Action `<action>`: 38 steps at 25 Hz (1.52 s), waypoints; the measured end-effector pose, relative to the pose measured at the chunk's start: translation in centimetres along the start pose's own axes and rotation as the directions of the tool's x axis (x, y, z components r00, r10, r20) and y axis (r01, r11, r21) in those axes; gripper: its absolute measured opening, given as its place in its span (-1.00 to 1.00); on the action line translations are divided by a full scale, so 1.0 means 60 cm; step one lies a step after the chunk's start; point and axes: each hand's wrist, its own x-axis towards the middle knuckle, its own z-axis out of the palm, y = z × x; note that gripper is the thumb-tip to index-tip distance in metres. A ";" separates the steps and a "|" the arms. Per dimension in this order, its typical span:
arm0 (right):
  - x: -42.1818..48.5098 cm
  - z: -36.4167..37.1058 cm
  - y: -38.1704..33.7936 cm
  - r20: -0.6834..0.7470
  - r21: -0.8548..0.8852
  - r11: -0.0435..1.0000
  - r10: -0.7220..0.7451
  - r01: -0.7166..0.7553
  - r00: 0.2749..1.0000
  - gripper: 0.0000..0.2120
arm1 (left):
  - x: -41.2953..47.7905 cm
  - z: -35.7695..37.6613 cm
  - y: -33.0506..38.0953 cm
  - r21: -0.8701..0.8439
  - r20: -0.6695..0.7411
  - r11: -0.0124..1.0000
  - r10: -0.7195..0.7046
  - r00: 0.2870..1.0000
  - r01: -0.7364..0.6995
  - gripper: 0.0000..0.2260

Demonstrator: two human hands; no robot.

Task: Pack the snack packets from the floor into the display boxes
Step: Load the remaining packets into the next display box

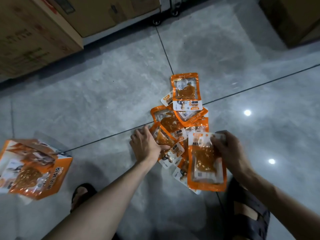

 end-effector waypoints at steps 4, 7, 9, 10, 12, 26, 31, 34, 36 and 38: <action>-0.040 0.029 0.038 0.048 0.001 0.999 0.054 -0.054 0.997 -0.89 | 0.004 0.005 -0.008 0.024 0.009 1.000 -0.006 1.000 0.005 -0.11; -0.054 0.038 0.058 0.018 -0.396 0.915 -0.080 0.080 0.997 -0.41 | -0.003 0.005 -0.016 -0.036 -0.009 0.998 -0.041 0.999 0.041 -0.19; -0.062 0.041 0.069 0.073 -0.631 0.756 -0.166 0.174 0.983 -0.13 | -0.011 0.002 -0.022 -0.086 -0.020 0.995 -0.053 0.998 0.051 -0.22; -0.064 0.042 0.069 0.077 -0.649 0.742 -0.160 0.171 0.984 -0.06 | -0.014 0.000 -0.025 -0.130 -0.019 0.990 -0.056 0.998 0.053 -0.21; -0.062 0.047 0.066 0.046 -0.640 0.756 -0.143 0.139 0.989 -0.02 | -0.019 -0.004 -0.030 -0.251 -0.016 0.965 -0.075 0.997 0.069 -0.19; -0.049 0.053 0.012 0.067 -0.090 0.996 -0.018 0.024 0.998 -0.84 | -0.039 -0.018 -0.059 -0.767 -0.013 0.620 -0.273 0.962 0.166 -0.76; -0.022 0.048 -0.086 0.305 0.015 1.000 -0.030 0.027 0.952 -0.89 | -0.028 -0.097 -0.080 -0.562 -0.114 0.808 0.139 0.984 -0.179 -0.66; -0.008 0.052 -0.187 0.498 -0.025 0.991 -0.100 0.129 0.862 -0.88 | 0.005 -0.172 -0.102 -0.544 -0.066 0.788 0.302 0.951 -0.288 -0.61; -0.002 0.059 -0.262 0.571 -0.055 0.982 -0.117 0.180 0.812 -0.88 | 0.026 -0.239 -0.122 -0.563 -0.042 0.781 0.297 0.954 -0.268 -0.61; 0.002 0.089 -0.334 0.575 -0.034 0.971 -0.174 0.236 0.800 -0.88 | 0.047 -0.302 -0.149 -0.616 0.004 0.755 0.287 0.958 -0.224 -0.59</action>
